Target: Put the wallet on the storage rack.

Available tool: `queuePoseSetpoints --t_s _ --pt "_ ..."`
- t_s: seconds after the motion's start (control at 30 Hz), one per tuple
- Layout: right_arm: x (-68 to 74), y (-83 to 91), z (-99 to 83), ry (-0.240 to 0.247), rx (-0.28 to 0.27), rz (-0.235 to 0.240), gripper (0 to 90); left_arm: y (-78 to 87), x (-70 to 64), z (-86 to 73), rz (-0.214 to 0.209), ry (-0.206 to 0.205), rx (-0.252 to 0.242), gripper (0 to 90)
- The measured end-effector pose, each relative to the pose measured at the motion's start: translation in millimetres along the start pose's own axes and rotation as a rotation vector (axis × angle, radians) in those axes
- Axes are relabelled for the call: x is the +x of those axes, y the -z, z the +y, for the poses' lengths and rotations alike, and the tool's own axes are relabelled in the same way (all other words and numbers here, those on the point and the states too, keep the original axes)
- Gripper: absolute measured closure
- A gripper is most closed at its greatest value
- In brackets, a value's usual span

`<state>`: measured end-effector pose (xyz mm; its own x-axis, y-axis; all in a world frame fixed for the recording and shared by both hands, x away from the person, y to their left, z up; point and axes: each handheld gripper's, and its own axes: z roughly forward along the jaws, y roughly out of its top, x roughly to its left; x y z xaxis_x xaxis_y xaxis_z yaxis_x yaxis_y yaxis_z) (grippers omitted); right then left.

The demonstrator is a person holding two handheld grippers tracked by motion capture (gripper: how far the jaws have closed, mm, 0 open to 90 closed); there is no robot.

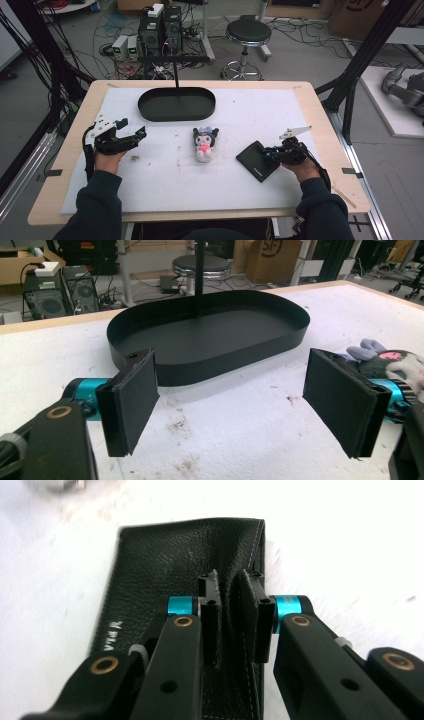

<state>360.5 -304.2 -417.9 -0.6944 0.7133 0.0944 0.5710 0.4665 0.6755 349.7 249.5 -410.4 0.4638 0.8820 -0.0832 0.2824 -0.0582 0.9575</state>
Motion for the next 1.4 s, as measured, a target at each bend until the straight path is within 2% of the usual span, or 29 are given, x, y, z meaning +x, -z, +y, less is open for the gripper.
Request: queuePoseSetpoints --t_s 0.17,0.2,0.23,0.3,0.33,0.37,0.43,0.57,0.6,0.63,0.67,0.7,0.73,0.83,1.0,1.03,1.13,1.17,1.2,1.33,1.37,1.4 --pt "-2.4 15.5 15.6 -0.016 -0.111 -0.071 81.2 0.4 0.2 -0.7 0.003 0.000 0.003 22.0" --pt "-2.4 15.5 15.6 -0.016 -0.111 -0.071 81.2 0.4 0.2 -0.7 0.003 0.000 0.003 22.0" --pt "-3.3 20.9 21.4 -0.021 -0.145 -0.091 81.3 0.8 0.4 -1.2 0.003 0.001 0.004 22.1" --pt "-3.8 21.7 22.4 -0.020 -0.154 -0.094 81.2 1.1 0.3 -1.5 0.005 0.003 0.003 22.1" --pt "-5.7 25.7 26.3 -0.035 -0.185 -0.096 81.3 2.1 1.4 -1.7 0.008 0.004 0.002 22.2" --pt "-5.7 25.7 26.3 -0.035 -0.185 -0.096 81.3 2.1 1.4 -1.7 0.008 0.004 0.002 22.2" --pt "-9.6 30.6 31.5 -0.062 -0.229 -0.090 81.3 2.9 2.1 -1.8 0.011 0.008 -0.001 22.2" --pt "-9.9 35.3 39.4 -0.059 -0.259 -0.110 81.3 3.2 2.5 -2.3 0.015 0.008 0.002 22.2" --pt "-9.5 37.4 46.8 -0.047 -0.277 -0.118 81.2 3.1 2.2 -2.2 0.012 0.005 0.005 22.2" --pt "-9.5 37.4 46.8 -0.047 -0.277 -0.118 81.2 3.1 2.2 -2.2 0.012 0.005 0.005 22.3" --pt "-7.9 38.6 56.1 -0.031 -0.280 -0.134 81.2 2.8 2.0 -2.3 0.011 0.007 0.004 22.3" --pt "-7.9 38.6 56.1 -0.031 -0.280 -0.134 81.2 2.8 2.0 -2.3 0.011 0.007 0.004 22.3" --pt "-6.9 37.8 65.2 -0.013 -0.276 -0.145 81.3 3.0 2.1 -2.3 0.014 0.005 0.004 22.3" --pt "-6.7 35.2 74.3 0.003 -0.276 -0.158 81.3 3.2 2.4 -2.3 0.014 0.007 0.003 22.3" --pt "-3.1 25.2 103.9 0.050 -0.311 -0.193 81.2 2.7 2.6 -2.6 0.012 0.011 0.000 22.3" --pt "-3.1 25.2 103.9 0.050 -0.311 -0.193 81.2 2.8 2.7 -2.6 0.012 0.011 0.000 22.3" --pt "1.8 19.6 126.1 0.068 -0.337 -0.192 81.2 2.7 2.8 -2.7 0.011 0.011 0.000 22.3" --pt "1.8 19.6 126.1 0.068 -0.337 -0.192 81.2 2.7 2.9 -2.6 0.009 0.011 0.002 22.3" --pt "5.2 16.1 136.6 0.086 -0.352 -0.197 81.2 2.6 2.8 -2.8 0.010 0.010 0.000 22.3" --pt "13.4 5.9 155.3 0.131 -0.356 -0.215 81.2 3.1 2.9 -2.7 0.008 0.009 0.001 22.3" --pt "13.4 5.9 155.3 0.131 -0.356 -0.215 81.2 3.1 2.9 -2.7 0.008 0.009 0.001 22.3" --pt "17.9 -1.7 163.5 0.149 -0.363 -0.225 81.2 3.5 3.4 -2.8 0.009 0.008 0.001 22.3"
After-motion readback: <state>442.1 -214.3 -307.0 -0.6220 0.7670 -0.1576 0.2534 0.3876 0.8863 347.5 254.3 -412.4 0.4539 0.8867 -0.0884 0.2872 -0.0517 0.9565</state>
